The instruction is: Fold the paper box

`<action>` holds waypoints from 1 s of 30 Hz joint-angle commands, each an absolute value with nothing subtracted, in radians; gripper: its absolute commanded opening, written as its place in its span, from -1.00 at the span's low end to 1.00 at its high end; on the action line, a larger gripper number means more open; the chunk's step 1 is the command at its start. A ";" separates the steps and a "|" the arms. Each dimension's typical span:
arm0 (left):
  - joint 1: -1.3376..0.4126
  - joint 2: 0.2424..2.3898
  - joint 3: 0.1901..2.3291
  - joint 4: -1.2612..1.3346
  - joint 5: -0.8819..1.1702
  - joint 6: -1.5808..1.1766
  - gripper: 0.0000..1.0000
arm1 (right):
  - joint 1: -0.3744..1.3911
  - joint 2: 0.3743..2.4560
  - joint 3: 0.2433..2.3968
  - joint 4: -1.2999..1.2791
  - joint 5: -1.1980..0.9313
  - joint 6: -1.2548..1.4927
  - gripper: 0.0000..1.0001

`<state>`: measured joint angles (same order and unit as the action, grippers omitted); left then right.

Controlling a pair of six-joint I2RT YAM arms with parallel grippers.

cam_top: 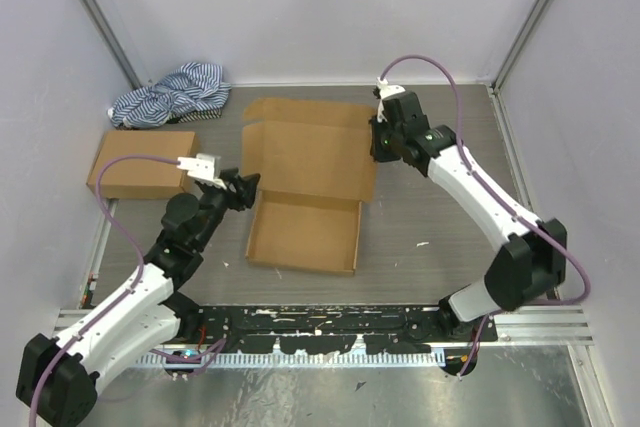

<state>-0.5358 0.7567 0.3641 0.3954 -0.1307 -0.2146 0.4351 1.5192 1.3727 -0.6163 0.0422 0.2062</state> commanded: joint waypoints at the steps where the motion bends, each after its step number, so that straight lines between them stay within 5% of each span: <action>1: -0.538 0.755 0.504 0.251 -0.222 -0.255 0.28 | 0.438 1.323 1.284 -0.456 0.087 0.163 -0.89; 12: -0.538 0.841 0.857 -0.149 -0.353 -0.203 0.57 | 0.516 1.099 1.128 -0.351 -0.035 0.074 -0.88; 22: -0.508 1.219 1.157 -0.412 -0.399 -0.102 0.64 | 0.586 1.059 1.099 -0.402 0.009 0.046 -0.88; 30: -0.242 1.346 1.272 -0.380 0.075 -0.114 0.67 | 0.589 1.052 1.095 -0.439 0.012 0.046 -0.88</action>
<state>-0.3645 1.3296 1.2083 -0.3889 -0.1818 -0.1192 0.5831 1.0805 1.0840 -0.4530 -0.0036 0.0578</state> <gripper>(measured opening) 0.834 0.083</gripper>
